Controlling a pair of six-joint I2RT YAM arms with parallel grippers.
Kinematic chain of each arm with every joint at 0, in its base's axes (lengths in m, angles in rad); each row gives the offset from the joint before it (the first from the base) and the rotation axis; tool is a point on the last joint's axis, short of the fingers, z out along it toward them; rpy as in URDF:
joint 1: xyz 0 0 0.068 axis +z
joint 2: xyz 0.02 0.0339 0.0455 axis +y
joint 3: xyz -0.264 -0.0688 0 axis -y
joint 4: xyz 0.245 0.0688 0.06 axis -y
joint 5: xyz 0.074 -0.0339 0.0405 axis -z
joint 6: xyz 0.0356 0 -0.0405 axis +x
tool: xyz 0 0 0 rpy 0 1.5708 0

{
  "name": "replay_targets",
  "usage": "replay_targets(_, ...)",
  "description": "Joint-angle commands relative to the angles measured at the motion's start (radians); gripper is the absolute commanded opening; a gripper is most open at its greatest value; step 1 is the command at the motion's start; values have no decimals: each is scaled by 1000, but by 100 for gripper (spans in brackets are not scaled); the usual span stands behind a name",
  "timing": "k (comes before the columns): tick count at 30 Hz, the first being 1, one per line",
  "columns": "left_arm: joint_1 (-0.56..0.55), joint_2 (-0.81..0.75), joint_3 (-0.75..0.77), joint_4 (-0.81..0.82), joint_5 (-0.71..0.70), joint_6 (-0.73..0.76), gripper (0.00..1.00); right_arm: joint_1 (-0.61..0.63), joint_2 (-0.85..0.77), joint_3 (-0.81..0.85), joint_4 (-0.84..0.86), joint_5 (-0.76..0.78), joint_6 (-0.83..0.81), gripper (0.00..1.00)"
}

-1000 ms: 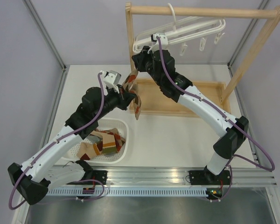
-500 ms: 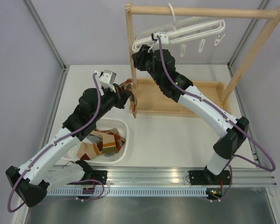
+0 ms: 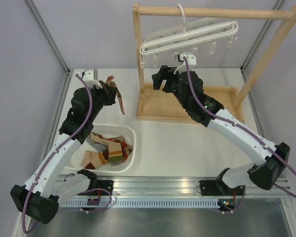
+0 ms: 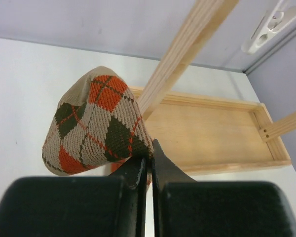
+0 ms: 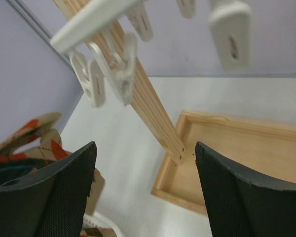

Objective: Remove the socks clipped to the hanger

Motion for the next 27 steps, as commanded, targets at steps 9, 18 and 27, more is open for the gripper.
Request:
replay_targets(9,180,-124,-117,-93,126,-126,2,-144,-359,-469,-13,25,50,88)
replay_targets(18,249,-428,-283,-297,273,-206,2,-368,-475,-712,56,-162,78,89)
replay_targets(27,249,-569,-291,-417,348,-220,2,-428,-432,-818,189,-274,133,89)
